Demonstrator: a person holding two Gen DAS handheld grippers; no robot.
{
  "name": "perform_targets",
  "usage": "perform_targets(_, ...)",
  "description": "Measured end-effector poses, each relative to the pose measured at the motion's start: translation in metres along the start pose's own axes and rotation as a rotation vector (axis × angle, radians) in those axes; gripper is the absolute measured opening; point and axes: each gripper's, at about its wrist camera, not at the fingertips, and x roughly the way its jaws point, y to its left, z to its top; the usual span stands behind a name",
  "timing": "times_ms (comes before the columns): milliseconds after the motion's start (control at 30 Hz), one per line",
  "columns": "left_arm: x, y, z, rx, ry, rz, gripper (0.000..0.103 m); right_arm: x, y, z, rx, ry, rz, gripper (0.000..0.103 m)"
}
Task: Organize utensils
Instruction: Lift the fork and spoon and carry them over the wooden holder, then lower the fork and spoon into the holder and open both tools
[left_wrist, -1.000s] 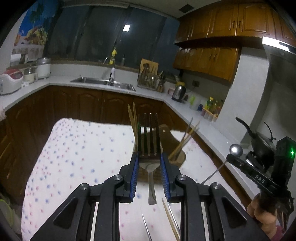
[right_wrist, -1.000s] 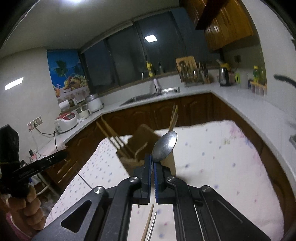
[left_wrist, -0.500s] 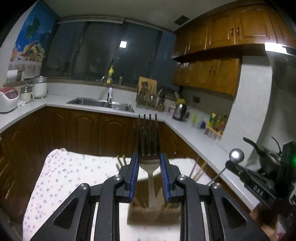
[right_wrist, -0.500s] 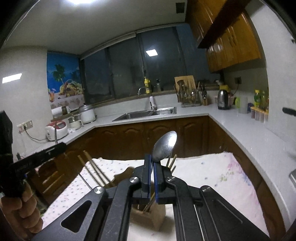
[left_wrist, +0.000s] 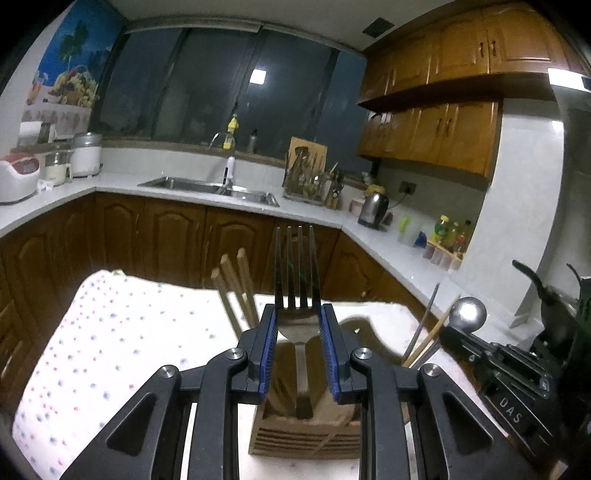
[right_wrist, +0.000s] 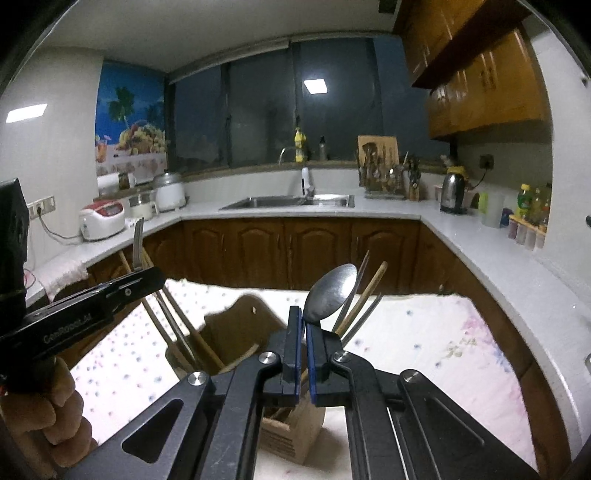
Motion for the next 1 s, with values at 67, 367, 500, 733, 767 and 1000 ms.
perform_targets(67,0.003,0.005,-0.002,0.000,0.020,0.009,0.021,0.006,0.000,-0.006,0.007,0.024,0.008,0.003)
perform_targets(367,0.014,-0.004,-0.011,0.024,0.109,-0.006,0.022,0.025,-0.008,-0.027,0.080,0.134,0.068,0.003)
perform_targets(500,0.017,-0.001,-0.015,0.023,0.147,-0.019,0.022,0.028,-0.016,-0.029,0.116,0.142,0.073,0.003)
perform_targets(733,0.017,0.001,-0.006,0.020,0.152,-0.020,0.022,0.027,-0.016,-0.028,0.124,0.150,0.085,0.003)
perform_targets(767,0.017,0.000,-0.007,0.022,0.153,-0.019,0.022,0.027,-0.016,-0.028,0.127,0.151,0.087,0.003)
perform_targets(1000,0.019,0.002,-0.003,0.026,0.156,-0.016,0.022,0.028,-0.018,-0.028,0.136,0.154,0.092,0.003)
